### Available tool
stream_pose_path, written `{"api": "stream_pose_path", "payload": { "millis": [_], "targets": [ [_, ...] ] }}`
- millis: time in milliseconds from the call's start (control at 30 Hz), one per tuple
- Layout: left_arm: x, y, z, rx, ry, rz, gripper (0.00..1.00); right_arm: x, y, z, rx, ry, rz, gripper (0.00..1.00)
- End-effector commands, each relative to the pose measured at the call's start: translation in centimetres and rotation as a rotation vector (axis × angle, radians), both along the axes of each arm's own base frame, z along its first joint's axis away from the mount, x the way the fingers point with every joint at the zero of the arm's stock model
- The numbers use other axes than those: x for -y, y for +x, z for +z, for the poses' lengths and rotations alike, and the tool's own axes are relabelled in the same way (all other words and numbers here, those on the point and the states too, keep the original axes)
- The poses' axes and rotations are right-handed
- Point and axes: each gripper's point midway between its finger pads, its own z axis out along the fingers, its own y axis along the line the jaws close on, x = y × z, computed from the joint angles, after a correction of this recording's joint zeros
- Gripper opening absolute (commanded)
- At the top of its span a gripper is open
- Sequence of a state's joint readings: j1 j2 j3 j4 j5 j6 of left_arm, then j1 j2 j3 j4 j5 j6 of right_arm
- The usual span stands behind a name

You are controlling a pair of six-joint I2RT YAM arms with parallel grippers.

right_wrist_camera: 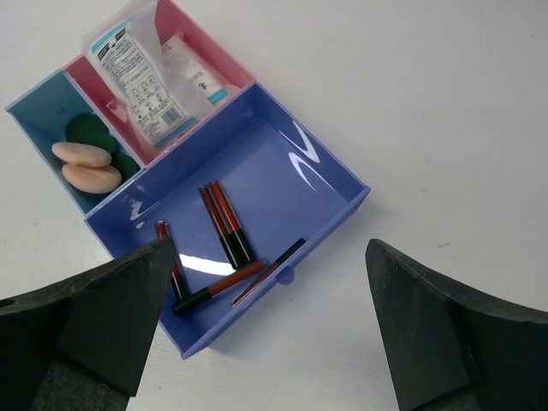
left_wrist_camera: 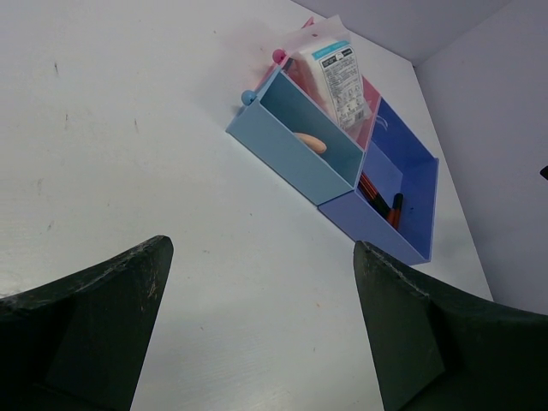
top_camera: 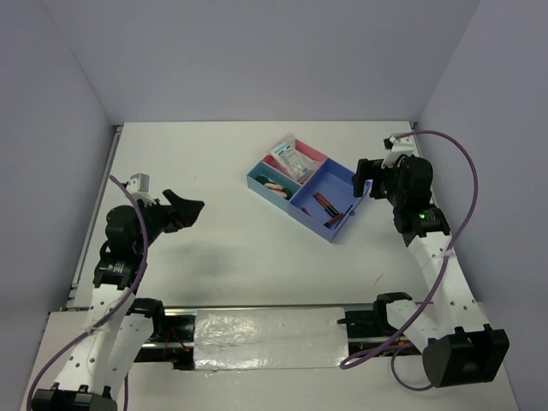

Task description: Organize the makeup

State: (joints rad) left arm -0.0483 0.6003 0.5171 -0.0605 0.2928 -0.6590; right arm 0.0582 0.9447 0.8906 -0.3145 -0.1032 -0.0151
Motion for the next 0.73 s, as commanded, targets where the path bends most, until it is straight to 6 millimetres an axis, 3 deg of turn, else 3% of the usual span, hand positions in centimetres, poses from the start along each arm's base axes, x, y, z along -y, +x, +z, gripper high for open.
{"api": "stream_pose_path", "payload": {
  "millis": [0, 700],
  "targets": [
    [-0.16, 0.15, 0.80, 0.042, 0.009, 0.003, 0.99, 0.28, 0.14, 1.33, 0.051, 0.011, -0.021, 0.99],
    [-0.17, 0.32, 0.69, 0.043, 0.015, 0.002, 0.99, 0.44, 0.29, 0.92, 0.050, 0.007, -0.031, 1.00]
  ]
}}
